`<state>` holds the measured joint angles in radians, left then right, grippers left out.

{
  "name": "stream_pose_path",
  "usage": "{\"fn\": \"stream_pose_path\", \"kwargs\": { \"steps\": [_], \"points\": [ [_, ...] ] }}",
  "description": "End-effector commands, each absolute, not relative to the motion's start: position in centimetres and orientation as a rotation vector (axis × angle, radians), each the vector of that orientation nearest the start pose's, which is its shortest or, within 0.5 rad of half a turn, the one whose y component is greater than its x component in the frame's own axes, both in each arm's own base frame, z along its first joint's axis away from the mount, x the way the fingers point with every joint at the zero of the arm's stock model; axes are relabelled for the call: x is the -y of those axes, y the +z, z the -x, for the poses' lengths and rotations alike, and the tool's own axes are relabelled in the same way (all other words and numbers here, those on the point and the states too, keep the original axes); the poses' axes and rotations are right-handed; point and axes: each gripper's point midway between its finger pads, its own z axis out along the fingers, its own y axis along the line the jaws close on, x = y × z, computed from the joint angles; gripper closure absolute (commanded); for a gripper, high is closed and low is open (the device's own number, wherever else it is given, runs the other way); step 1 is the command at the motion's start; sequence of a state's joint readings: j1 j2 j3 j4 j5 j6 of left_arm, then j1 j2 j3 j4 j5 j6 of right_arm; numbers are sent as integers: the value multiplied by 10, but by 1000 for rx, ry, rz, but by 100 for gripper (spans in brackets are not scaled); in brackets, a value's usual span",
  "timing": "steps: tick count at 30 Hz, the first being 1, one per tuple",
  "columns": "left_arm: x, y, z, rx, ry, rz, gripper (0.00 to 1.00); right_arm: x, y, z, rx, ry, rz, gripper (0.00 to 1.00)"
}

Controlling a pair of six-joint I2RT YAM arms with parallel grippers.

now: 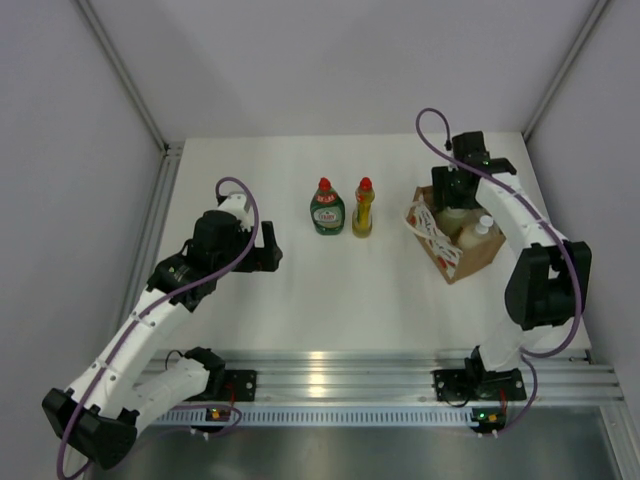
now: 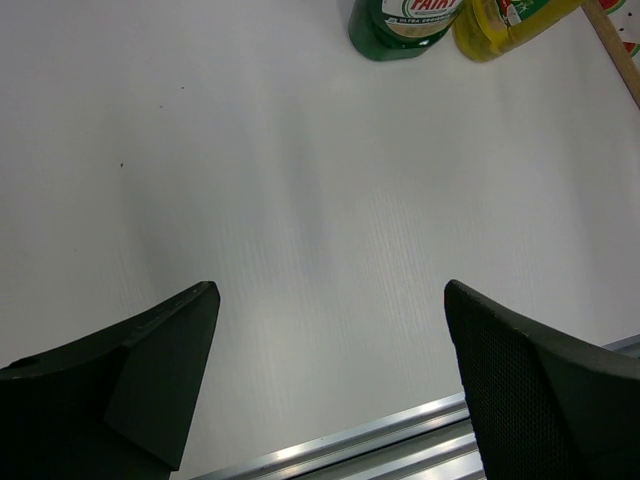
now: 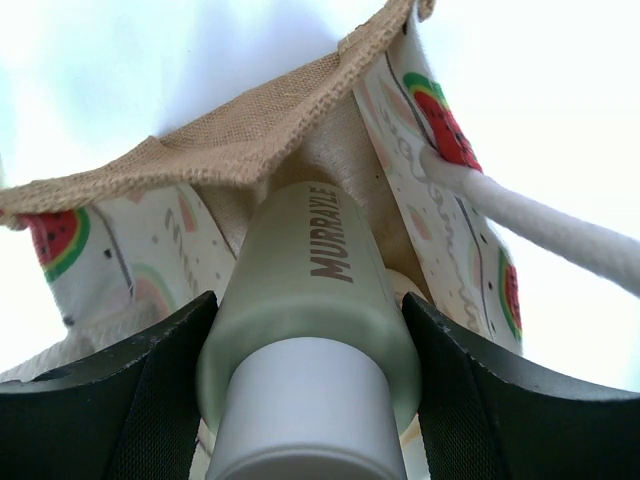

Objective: Take the personal care products out of the canvas bag

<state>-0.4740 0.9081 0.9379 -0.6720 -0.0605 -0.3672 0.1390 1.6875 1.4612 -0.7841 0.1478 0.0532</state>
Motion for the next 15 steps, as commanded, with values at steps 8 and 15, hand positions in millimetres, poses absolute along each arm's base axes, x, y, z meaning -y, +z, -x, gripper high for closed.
{"fn": "stream_pose_path", "kwargs": {
  "steps": [8, 15],
  "points": [
    [134, 220, -252, -2177, -416, -82, 2, -22, 256, -399, -2299, -95, -11, 100],
    [132, 222, -253, -2168, -407, -74, 2, -25, 303, -392, -2203, -56, -18, 100]
  ]
}}
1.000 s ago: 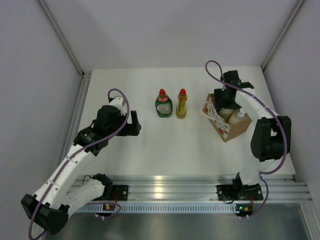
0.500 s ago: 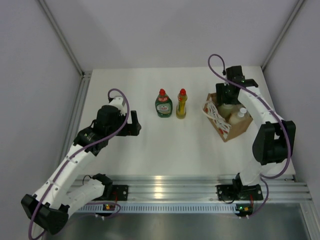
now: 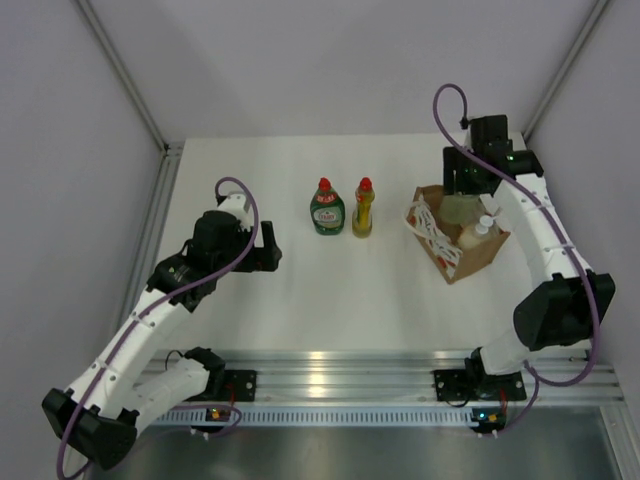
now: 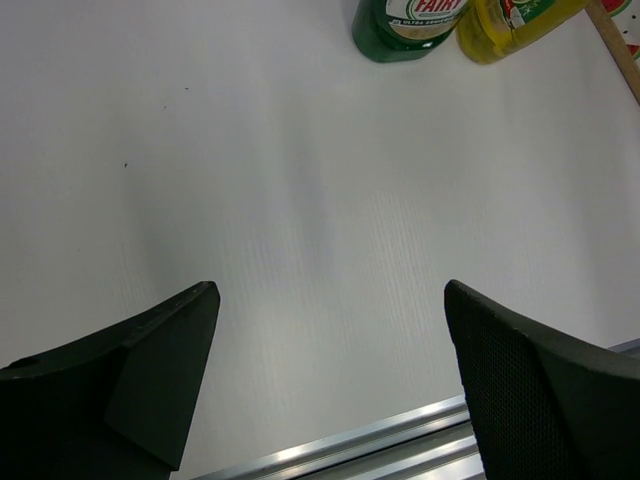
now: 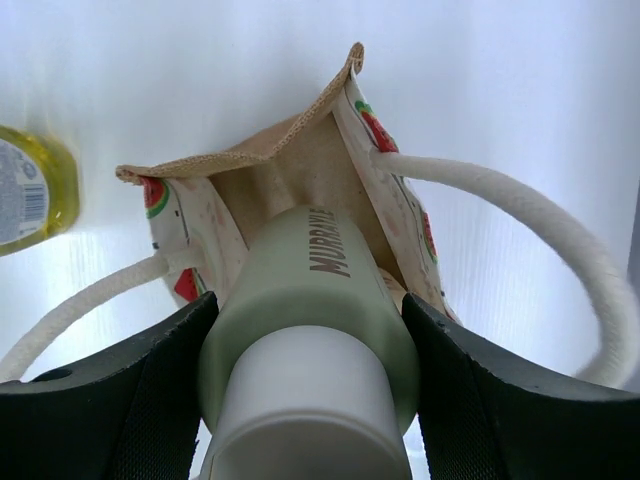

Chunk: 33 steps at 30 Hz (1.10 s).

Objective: Take the personal care products out of the canvas bag

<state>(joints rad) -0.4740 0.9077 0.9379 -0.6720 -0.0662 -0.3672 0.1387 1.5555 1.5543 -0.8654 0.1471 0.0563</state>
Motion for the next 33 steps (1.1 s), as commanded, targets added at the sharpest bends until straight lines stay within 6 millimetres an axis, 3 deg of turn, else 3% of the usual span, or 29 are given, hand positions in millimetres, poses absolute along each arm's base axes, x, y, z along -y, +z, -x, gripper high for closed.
{"fn": "stream_pose_path", "kwargs": {
  "steps": [1, 7, 12, 18, 24, 31, 33],
  "points": [
    [131, 223, -252, -2166, -403, -70, 2, -26, 314, -392, -2181, -51, -19, 100],
    [122, 231, -253, -2125, -374, -31, 2, -40, 355, -387, -2102, 23, 26, 100],
    [110, 241, -254, -2081, -340, 31, 2, -52, 378, -387, -2062, 62, 72, 100],
    [96, 252, -252, -2027, -305, 93, 2, -80, 411, -393, -1987, 158, 140, 100],
    [92, 254, -254, -2020, -289, 109, 2, -135, 409, -385, -1982, 218, 292, 100],
    [68, 264, -253, -1956, -211, 221, 2, -240, 405, -358, -1928, 348, 539, 100],
    [57, 270, -251, -1923, -181, 270, 2, -266, 396, -352, -1924, 395, 594, 100]
  ]
}}
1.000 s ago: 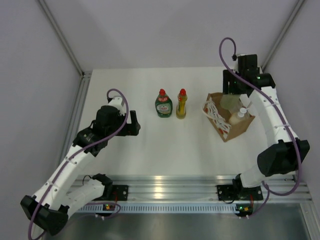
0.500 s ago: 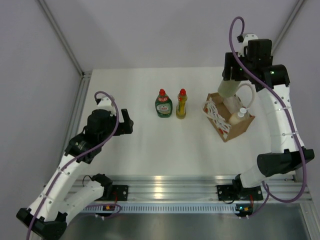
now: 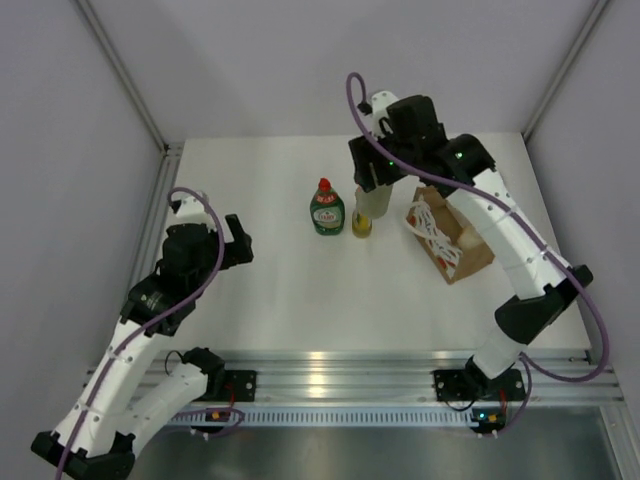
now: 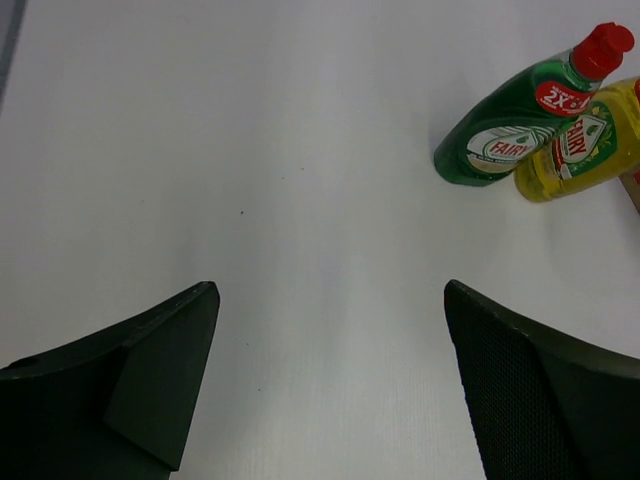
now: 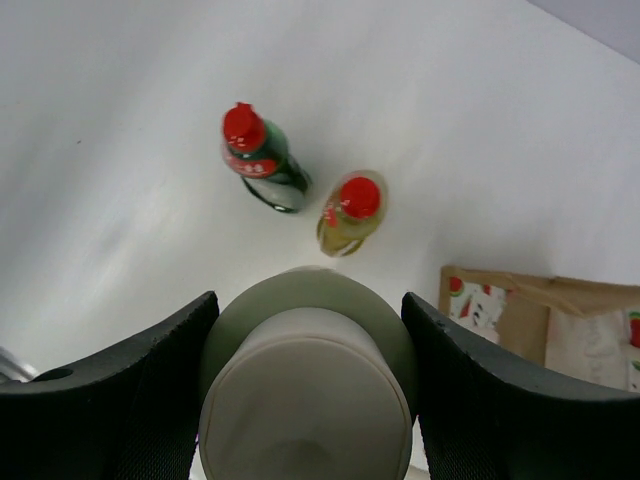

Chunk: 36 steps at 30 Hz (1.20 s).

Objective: Take the personal care products out of the canvas bag

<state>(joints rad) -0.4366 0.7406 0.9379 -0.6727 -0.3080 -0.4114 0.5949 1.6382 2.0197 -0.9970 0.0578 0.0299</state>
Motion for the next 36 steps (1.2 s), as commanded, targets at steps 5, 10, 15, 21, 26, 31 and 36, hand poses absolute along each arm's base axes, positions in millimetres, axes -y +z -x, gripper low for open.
{"fn": "stream_pose_path", "kwargs": {
  "steps": [5, 10, 15, 21, 26, 31, 36],
  "points": [
    [37, 285, -243, -1838, -151, 359, 2, -350, 386, -327, -1827, 542, 751, 100],
    [24, 297, -234, -1767, -147, 419, 2, -414, 356, -320, -1775, 672, 833, 100],
    [11, 306, -223, -1697, -147, 473, 2, -457, 323, -340, -1754, 673, 869, 100],
    [8, 309, -221, -1681, -139, 487, 2, -492, 272, -367, -1756, 631, 887, 100],
    [8, 308, -221, -1682, -137, 488, 2, -511, 237, -385, -1697, 571, 952, 100],
    [8, 307, -222, -1691, -133, 482, 2, -515, 199, -396, -1734, 515, 953, 100],
    [11, 305, -223, -1702, -133, 471, 2, -511, 187, -395, -1756, 502, 951, 71]
  ]
}}
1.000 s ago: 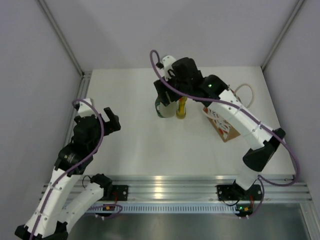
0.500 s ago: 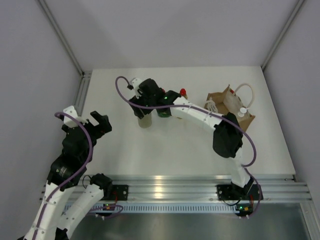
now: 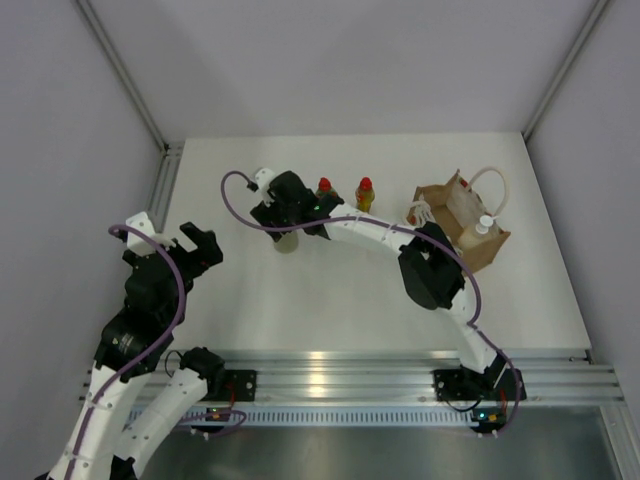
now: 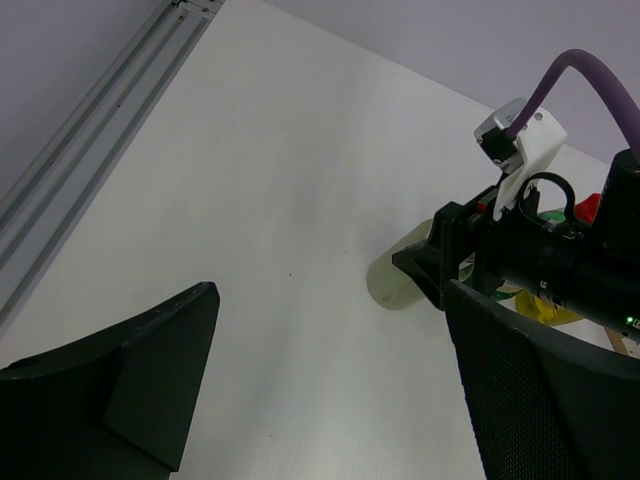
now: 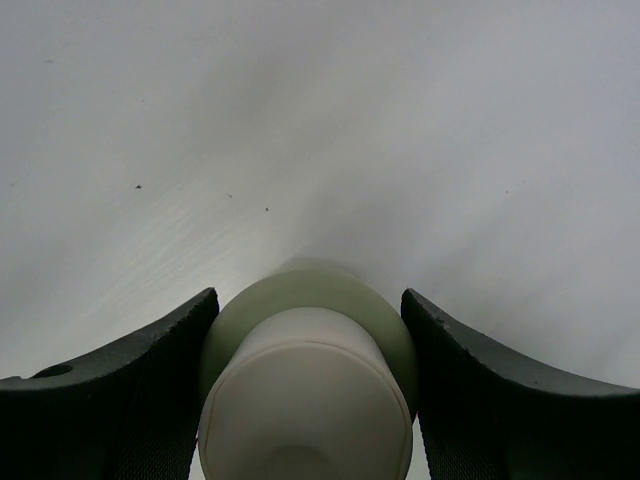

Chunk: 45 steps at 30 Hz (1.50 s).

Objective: Take the personal care products out of the canvas bag

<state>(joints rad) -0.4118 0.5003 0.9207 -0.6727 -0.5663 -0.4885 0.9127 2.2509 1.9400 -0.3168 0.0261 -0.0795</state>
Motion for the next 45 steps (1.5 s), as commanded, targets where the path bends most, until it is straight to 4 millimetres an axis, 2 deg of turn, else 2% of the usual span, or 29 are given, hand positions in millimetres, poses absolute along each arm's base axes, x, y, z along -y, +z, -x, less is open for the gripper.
{"fn": "stream_pose_path", "kwargs": {
  "steps": [1, 3, 4, 7, 9, 10, 11, 12, 14, 16, 17, 19, 20, 22, 23, 24, 25, 26, 27, 29, 30, 31, 33, 36, 37, 38, 42, 45],
  "points": [
    [11, 305, -223, -1704, -134, 469, 2, -510, 186, -394, -1761, 503, 950, 53],
    [12, 305, -224, -1706, -138, 464, 2, -507, 188, -392, -1763, 509, 951, 33],
    [13, 304, -224, -1709, -141, 461, 2, -508, 190, -389, -1757, 518, 956, 20],
    [16, 302, -226, -1724, -146, 448, 2, -500, 203, -387, -1738, 501, 959, 12],
    [19, 299, -229, -1742, -148, 434, 2, -492, 226, -383, -1708, 504, 948, 10],
    [21, 299, -230, -1746, -151, 430, 2, -488, 236, -381, -1695, 505, 939, 4],
    [22, 298, -230, -1753, -154, 423, 2, -479, 255, -379, -1674, 504, 918, 1],
    [24, 297, -231, -1759, -159, 415, 2, -473, 263, -378, -1666, 497, 906, 1],
    [27, 295, -232, -1771, -163, 405, 2, -448, 291, -376, -1651, 455, 841, 0],
    [30, 294, -234, -1783, -174, 390, 2, -416, 306, -383, -1669, 399, 741, 1],
    [31, 294, -234, -1784, -178, 387, 2, -392, 316, -378, -1677, 381, 686, 0],
    [33, 295, -233, -1783, -194, 383, 2, -351, 324, -385, -1716, 354, 550, 1],
    [35, 294, -233, -1786, -201, 378, 2, -326, 326, -375, -1741, 362, 495, 1],
    [44, 293, -234, -1798, -243, 337, 2, -277, 326, -381, -1774, 320, 355, 1],
    [50, 289, -237, -1822, -255, 313, 2, -248, 325, -372, -1780, 301, 299, 0],
    [56, 287, -239, -1837, -275, 285, 2, -214, 317, -378, -1819, 262, 201, 1],
    [63, 285, -241, -1853, -297, 256, 2, -192, 314, -375, -1838, 242, 143, 1],
    [75, 281, -242, -1882, -340, 204, 2, -165, 308, -367, -1853, 209, 86, 1],
    [82, 273, -246, -1923, -346, 176, 2, -134, 299, -366, -1885, 152, 25, 1],
    [94, 264, -249, -1971, -381, 120, 2, -106, 289, -351, -1921, 107, -2, 0],
    [99, 256, -253, -2007, -381, 102, 2, -86, 283, -349, -1947, 55, -48, 1],
    [103, 252, -253, -2025, -390, 82, 2, -67, 272, -338, -2000, -27, -84, 1],
    [112, 245, -254, -2060, -423, 44, 2, -36, 264, -328, -2033, -122, -172, 1],
    [122, 237, -254, -2101, -455, 4, 2, -3, 247, -318, -2094, -216, -259, 13],
    [124, 234, -255, -2113, -459, -4, 2, 1, 243, -316, -2112, -214, -270, 23],
    [125, 232, -254, -2121, -462, -12, 2, 9, 238, -313, -2132, -234, -299, 27],
    [130, 229, -254, -2135, -466, -37, 2, 19, 232, -307, -2136, -244, -352, 37],
    [132, 227, -253, -2143, -468, -42, 2, 25, 228, -305, -2129, -247, -397, 41]
  ]
}}
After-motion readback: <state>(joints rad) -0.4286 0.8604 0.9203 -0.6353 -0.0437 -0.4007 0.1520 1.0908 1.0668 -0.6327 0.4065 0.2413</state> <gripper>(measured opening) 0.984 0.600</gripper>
